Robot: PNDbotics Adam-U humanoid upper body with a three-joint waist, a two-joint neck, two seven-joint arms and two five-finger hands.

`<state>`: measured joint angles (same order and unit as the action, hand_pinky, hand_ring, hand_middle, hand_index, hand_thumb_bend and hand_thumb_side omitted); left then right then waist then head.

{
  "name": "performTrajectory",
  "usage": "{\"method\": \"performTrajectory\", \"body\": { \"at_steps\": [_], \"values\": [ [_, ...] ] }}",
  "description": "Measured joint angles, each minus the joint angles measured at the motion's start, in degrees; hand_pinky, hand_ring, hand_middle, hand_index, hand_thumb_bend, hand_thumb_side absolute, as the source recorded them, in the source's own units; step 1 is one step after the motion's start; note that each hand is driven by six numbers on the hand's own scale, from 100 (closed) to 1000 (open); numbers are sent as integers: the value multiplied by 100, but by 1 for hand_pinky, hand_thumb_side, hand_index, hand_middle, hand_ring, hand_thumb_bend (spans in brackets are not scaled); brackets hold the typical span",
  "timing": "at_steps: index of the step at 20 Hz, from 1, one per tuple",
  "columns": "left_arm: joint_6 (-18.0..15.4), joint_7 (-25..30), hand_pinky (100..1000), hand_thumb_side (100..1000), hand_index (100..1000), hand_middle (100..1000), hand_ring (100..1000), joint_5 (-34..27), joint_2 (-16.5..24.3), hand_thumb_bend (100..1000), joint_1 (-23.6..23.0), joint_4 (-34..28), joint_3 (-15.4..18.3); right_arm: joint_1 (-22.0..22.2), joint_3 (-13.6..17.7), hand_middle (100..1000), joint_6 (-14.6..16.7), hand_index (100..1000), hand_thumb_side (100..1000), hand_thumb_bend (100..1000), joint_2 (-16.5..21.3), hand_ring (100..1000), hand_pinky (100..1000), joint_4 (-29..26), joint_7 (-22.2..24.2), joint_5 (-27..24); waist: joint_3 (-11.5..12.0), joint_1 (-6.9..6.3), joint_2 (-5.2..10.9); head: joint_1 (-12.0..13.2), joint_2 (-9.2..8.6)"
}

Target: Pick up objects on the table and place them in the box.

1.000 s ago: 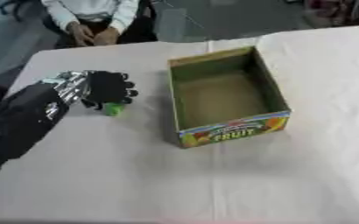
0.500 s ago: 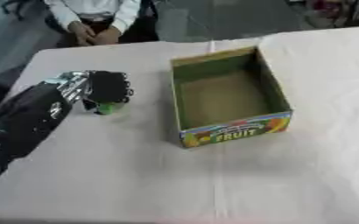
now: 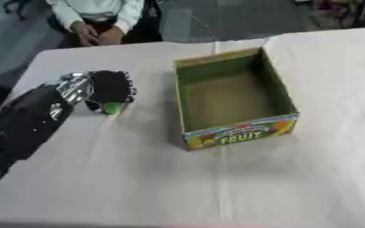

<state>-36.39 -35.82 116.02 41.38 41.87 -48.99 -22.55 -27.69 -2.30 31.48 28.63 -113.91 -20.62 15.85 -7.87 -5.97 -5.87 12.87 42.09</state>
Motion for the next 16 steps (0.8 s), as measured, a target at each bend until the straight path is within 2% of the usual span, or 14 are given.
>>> {"method": "performTrajectory", "body": {
  "at_steps": [10, 14, 15, 16],
  "values": [
    [-260, 261, 100, 154, 448, 230, 100, -814, 239, 668, 409, -763, 71, 36, 0, 543, -7, 654, 684, 100, 2, 463, 371, 0, -7, 14, 59, -25, 42, -10, 3],
    [-381, 383, 100, 153, 449, 229, 100, -1134, 243, 672, 658, -1086, -110, 49, -2, 543, -7, 654, 684, 100, 2, 464, 375, 0, -6, 14, 55, -54, 70, -10, 3],
    [-402, 403, 100, 166, 449, 230, 100, -1190, 237, 633, 711, -1161, -170, 49, -2, 543, -7, 654, 686, 100, 2, 464, 377, 0, -6, 13, 52, -62, 74, -10, 3],
    [-419, 420, 100, 151, 449, 230, 100, -1241, 206, 673, 771, -1219, -229, 49, -3, 543, -7, 654, 687, 100, 2, 464, 379, 0, -5, 10, 44, -65, 75, -10, 3]
  ]
}}
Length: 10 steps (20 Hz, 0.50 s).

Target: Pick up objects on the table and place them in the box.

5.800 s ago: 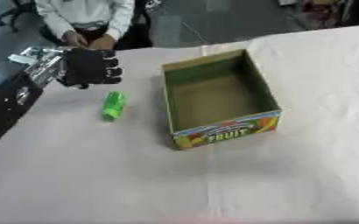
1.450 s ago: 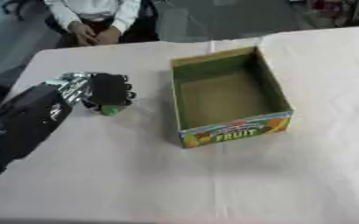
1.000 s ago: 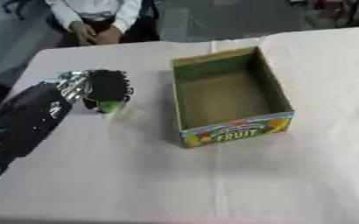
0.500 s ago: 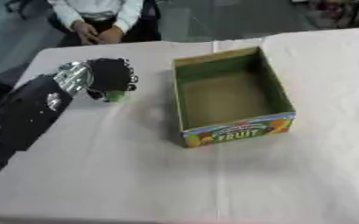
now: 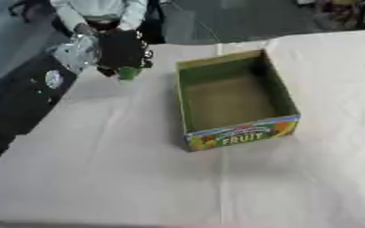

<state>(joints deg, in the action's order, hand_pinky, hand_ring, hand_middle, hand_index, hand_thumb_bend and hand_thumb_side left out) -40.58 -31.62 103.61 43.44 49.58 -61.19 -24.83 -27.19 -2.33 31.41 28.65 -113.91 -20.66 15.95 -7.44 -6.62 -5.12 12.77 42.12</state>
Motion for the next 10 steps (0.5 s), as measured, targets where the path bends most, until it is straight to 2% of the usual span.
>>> {"method": "performTrajectory", "body": {
  "at_steps": [10],
  "values": [
    [-96, 96, 100, 153, 454, 239, 100, -222, -736, 672, 677, -169, -469, -87, -38, 542, 20, 654, 683, 100, -3, 466, 390, 0, 35, -66, -104, -31, 27, 32, -2]
  ]
}}
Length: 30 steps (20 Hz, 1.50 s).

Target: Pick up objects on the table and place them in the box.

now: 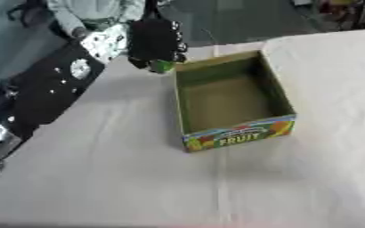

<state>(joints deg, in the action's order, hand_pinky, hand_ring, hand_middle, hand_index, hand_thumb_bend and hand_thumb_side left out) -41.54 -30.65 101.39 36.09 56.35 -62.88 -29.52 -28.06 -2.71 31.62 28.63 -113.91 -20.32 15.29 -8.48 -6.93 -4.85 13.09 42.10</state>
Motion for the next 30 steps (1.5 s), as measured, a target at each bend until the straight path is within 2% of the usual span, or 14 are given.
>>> {"method": "performTrajectory", "body": {
  "at_steps": [4, 6, 7, 8, 9, 10, 11, 14, 16, 18, 19, 22, 26, 30],
  "values": [
    [52, -52, 100, 175, 466, 260, 100, 25, -218, 660, 118, -2, -99, -44, -29, 542, 11, 654, 682, 100, -3, 466, 394, 0, 30, -32, -26, -4, 0, 10, -2],
    [89, -89, 160, 202, 498, 343, 169, 57, -286, 653, 141, 14, -111, -68, -30, 542, 10, 654, 684, 100, -5, 467, 394, 0, 36, -52, -35, -6, 0, 10, -2],
    [100, -100, 513, 495, 734, 617, 561, 78, -308, 956, 142, 41, -115, -68, -30, 542, 9, 654, 682, 100, -6, 467, 397, 0, 37, -53, -42, -8, 0, 10, -2],
    [101, -101, 465, 453, 700, 576, 508, 98, -331, 928, 149, 75, -113, -69, -30, 542, 8, 654, 682, 100, -6, 467, 397, 0, 40, -55, -42, -11, 0, 10, -2],
    [90, -90, 822, 664, 942, 864, 871, 121, -338, 1000, 156, 117, -99, -69, -30, 542, 5, 654, 682, 100, -6, 467, 397, 0, 42, -56, -42, -14, 0, 10, -3],
    [62, -62, 822, 664, 942, 864, 871, 130, -338, 1000, 158, 174, -71, -69, -30, 542, 4, 654, 682, 100, -6, 467, 397, 0, 43, -57, -42, -18, 0, 9, -3],
    [26, -26, 965, 868, 1000, 956, 979, 130, -339, 1000, 159, 226, -44, -69, -30, 542, 4, 653, 682, 100, -6, 467, 396, 0, 44, -59, -42, -19, 0, 8, -3],
    [-90, 90, 1000, 979, 1000, 1000, 1000, 38, -356, 1000, 158, 354, 19, -69, -30, 542, 11, 653, 682, 100, -7, 467, 397, 0, 52, -61, -39, -19, 0, 4, -3],
    [-167, 167, 1000, 957, 1000, 1000, 1000, -102, -366, 1000, 152, 388, 47, -69, -30, 542, 13, 653, 682, 100, -7, 467, 395, 0, 53, -63, -37, -20, 0, 3, -3],
    [-249, 249, 1000, 846, 1000, 1000, 1000, -276, -364, 1000, 104, 381, 107, -69, -30, 542, 13, 653, 682, 100, -7, 467, 400, 0, 54, -64, -17, -22, 0, 3, -3],
    [-292, 292, 988, 730, 1000, 995, 995, -392, -355, 950, 35, 349, 182, -69, -29, 542, 12, 653, 682, 100, -7, 467, 403, 0, 53, -65, -8, -23, 1, 2, -3],
    [-422, 422, 909, 547, 962, 926, 921, -970, -285, 855, -376, 171, 637, -69, -25, 542, 7, 653, 682, 100, -7, 468, 401, 0, 48, -65, 30, -25, 1, -47, -5],
    [-393, 534, 822, 475, 943, 867, 829, -2347, -185, 701, -1136, -232, 1310, -60, 4, 542, -5, 653, 683, 100, -2, 466, 392, 0, 30, -49, 96, -25, 1, -112, -6],
    [143, 812, 709, 480, 920, 839, 758, -4168, -265, 491, -1913, -881, 1741, -3, 40, 542, -13, 653, 684, 100, 4, 465, 378, 0, -2, -5, 168, -14, 1, -234, -9]
  ]
}}
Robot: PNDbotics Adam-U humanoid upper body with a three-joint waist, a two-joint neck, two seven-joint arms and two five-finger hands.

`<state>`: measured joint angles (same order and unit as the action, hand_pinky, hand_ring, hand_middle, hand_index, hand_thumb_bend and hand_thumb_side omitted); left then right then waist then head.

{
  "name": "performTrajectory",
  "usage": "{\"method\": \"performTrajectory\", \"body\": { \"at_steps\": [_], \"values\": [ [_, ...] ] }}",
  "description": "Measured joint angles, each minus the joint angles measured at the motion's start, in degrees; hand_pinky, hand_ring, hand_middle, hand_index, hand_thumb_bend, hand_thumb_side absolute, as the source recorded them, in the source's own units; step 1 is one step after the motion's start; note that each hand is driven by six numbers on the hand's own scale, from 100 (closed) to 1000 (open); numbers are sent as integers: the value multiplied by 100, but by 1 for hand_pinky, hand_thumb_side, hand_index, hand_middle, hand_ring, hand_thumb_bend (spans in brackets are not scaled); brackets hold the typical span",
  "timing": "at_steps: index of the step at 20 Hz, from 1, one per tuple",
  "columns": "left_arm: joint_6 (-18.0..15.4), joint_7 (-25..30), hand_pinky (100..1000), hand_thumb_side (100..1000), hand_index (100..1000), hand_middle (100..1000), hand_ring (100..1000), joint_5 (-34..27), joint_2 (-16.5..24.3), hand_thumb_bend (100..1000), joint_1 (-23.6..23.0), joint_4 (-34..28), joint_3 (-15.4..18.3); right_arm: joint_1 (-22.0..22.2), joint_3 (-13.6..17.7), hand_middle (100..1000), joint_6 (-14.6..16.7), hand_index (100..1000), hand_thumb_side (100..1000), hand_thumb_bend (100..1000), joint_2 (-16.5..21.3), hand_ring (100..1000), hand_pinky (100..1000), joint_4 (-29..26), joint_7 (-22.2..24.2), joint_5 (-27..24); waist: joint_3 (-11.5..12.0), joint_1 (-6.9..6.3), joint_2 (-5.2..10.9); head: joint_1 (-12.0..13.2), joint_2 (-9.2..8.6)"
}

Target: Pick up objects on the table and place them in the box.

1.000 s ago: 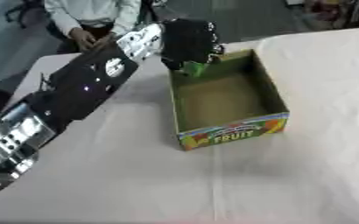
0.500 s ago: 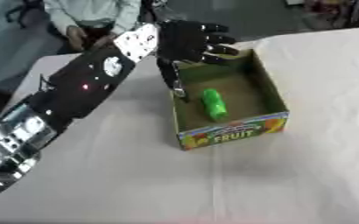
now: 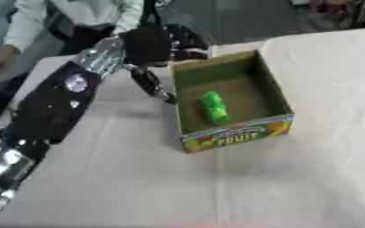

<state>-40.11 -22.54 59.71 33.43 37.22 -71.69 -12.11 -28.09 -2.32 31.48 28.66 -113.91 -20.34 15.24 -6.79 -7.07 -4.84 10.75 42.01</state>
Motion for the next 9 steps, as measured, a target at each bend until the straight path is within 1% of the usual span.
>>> {"method": "performTrajectory", "body": {
  "at_steps": [1, 2, 4, 5, 7, 8, 9],
  "values": [
    [175, 45, 692, 484, 915, 834, 749, -503, -91, 470, -225, -194, 79, 17, 5, 542, 5, 653, 675, 100, 2, 464, 376, 0, -7, 12, 14, 12, 0, -25, -21],
    [360, 95, 679, 513, 915, 832, 740, -1004, -191, 428, -446, -395, 144, 39, 6, 542, 9, 653, 685, 100, 3, 464, 372, 0, -13, 23, 27, 26, -1, -49, -52],
    [690, 224, 655, 544, 910, 825, 724, -1909, -388, 386, -822, -841, 227, 46, 6, 542, 7, 653, 686, 100, 5, 462, 363, 0, -22, 53, 53, 53, -12, -80, -115],
    [828, 282, 638, 558, 906, 820, 710, -2302, -492, 380, -995, -1095, 263, 46, 7, 542, 4, 653, 686, 100, 6, 462, 360, 0, -26, 61, 62, 62, -30, -113, -158],
    [1062, 391, 626, 568, 903, 818, 701, -2938, -705, 375, -1305, -1593, 314, 75, 7, 542, 7, 653, 669, 100, 10, 461, 356, 0, -37, 79, 88, 88, -56, -153, -258],
    [1166, 442, 605, 588, 898, 814, 683, -3177, -789, 362, -1417, -1820, 335, 92, 7, 542, 6, 653, 687, 100, 22, 461, 350, 0, -41, 89, 97, 105, -60, -164, -310],
    [1256, 483, 604, 592, 897, 813, 681, -3386, -869, 358, -1504, -2036, 359, 94, 8, 542, 4, 653, 687, 100, 33, 461, 349, 0, -46, 101, 103, 121, -69, -161, -378]
  ]
}}
